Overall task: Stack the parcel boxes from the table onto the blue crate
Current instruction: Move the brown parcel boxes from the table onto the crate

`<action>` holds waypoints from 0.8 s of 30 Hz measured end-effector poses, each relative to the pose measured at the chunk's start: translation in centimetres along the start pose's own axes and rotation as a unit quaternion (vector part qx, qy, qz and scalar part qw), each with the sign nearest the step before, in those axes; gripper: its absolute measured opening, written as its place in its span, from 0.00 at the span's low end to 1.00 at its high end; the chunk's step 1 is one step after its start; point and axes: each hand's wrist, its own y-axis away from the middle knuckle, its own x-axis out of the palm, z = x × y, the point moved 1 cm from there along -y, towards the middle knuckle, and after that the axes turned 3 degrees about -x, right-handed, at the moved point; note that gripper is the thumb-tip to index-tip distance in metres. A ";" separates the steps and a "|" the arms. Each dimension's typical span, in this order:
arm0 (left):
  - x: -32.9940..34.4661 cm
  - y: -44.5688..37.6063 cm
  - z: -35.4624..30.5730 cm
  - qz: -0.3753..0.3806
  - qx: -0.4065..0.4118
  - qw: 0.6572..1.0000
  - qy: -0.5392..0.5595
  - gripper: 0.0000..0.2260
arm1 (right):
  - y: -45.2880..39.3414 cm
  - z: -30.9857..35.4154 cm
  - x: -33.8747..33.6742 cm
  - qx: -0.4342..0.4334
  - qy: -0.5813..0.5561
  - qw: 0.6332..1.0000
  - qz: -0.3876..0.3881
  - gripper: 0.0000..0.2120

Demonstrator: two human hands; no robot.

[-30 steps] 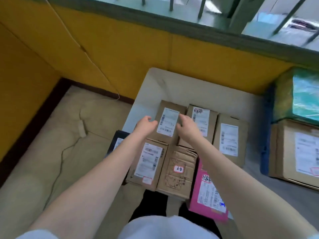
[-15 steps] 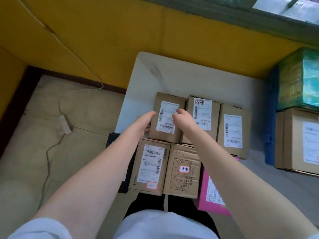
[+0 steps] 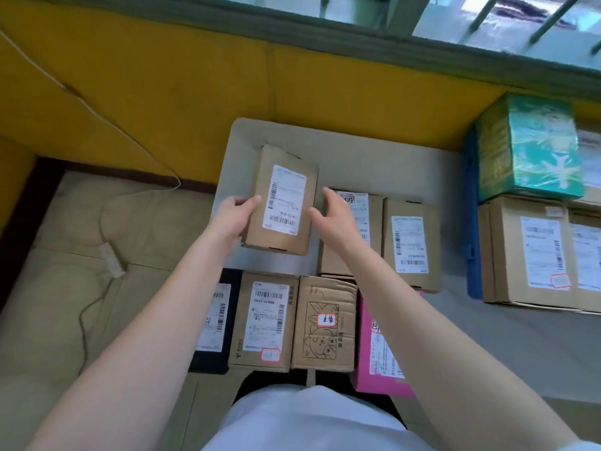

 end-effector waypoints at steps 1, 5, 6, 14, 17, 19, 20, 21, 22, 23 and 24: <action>0.2 1.1 -0.7 0.004 0.015 1.000 0.022 0.18 | 0.6 0.2 -0.9 -0.027 -0.003 0.999 -0.016 0.31; 3.8 5.8 -3.2 0.063 0.058 0.990 0.109 0.16 | 3.3 0.5 -5.6 -0.067 -0.093 0.991 -0.066 0.31; 5.6 7.1 -3.7 0.083 0.071 0.987 0.118 0.15 | 4.2 0.0 -7.3 -0.077 -0.119 0.986 -0.086 0.30; 24.0 17.4 -3.8 0.139 0.159 0.977 -0.013 0.14 | 11.5 -12.0 -23.0 -0.085 -0.278 0.936 -0.198 0.22; 32.1 20.4 -2.3 0.150 0.168 0.973 -0.048 0.16 | 13.5 -18.2 -29.0 -0.072 -0.271 0.932 -0.230 0.20; 37.1 21.5 -1.2 0.144 0.167 0.973 -0.069 0.15 | 15.2 -22.3 -32.8 -0.056 -0.265 0.927 -0.258 0.19; 39.2 21.6 -0.7 0.135 0.162 0.974 -0.076 0.15 | 16.1 -24.1 -34.7 -0.044 -0.253 0.927 -0.274 0.20; 41.0 21.6 -0.2 0.120 0.159 0.976 -0.090 0.16 | 16.9 -25.9 -36.4 -0.031 -0.237 0.928 -0.287 0.20; 42.5 21.7 0.2 0.098 0.164 0.975 -0.115 0.16 | 17.6 -27.6 -38.0 -0.019 -0.220 0.928 -0.300 0.21; 43.5 21.7 0.5 0.073 0.173 0.971 -0.150 0.16 | 18.1 -29.4 -39.4 -0.005 -0.205 0.929 -0.310 0.22; 44.2 21.7 0.7 0.047 0.181 0.965 -0.187 0.18 | 18.5 -31.0 -40.5 0.010 -0.193 0.929 -0.316 0.22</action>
